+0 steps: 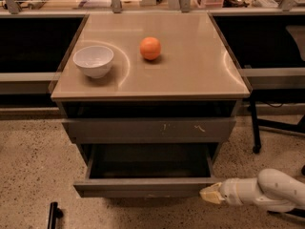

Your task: Close middle drawer

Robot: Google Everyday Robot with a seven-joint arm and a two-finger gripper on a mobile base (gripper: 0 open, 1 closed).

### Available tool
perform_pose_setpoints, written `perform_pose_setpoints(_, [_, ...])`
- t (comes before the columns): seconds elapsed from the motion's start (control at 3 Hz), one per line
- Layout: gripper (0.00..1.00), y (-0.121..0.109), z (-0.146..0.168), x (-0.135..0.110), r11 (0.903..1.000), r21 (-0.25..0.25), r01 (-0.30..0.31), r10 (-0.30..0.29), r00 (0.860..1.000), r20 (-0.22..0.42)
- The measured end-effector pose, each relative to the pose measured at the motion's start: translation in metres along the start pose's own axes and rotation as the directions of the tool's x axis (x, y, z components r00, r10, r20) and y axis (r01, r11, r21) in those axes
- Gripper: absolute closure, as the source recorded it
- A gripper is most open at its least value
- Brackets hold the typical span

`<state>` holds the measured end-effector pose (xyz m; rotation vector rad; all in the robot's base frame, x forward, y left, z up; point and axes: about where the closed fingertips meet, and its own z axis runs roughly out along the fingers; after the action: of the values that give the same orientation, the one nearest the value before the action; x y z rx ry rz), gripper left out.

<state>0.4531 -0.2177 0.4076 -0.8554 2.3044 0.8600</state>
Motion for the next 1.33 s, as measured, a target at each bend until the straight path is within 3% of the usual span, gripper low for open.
perform_pose_setpoints(0.33, [1.0, -0.002, 0.002, -0.004, 1.0, 0.009, 0.005, -0.005, 1.0, 0.005])
perform_pose_setpoints(1.33, [1.0, -0.044, 0.034, -0.079, 0.9892, 0.135, 0.056, -0.068, 0.994, 0.083])
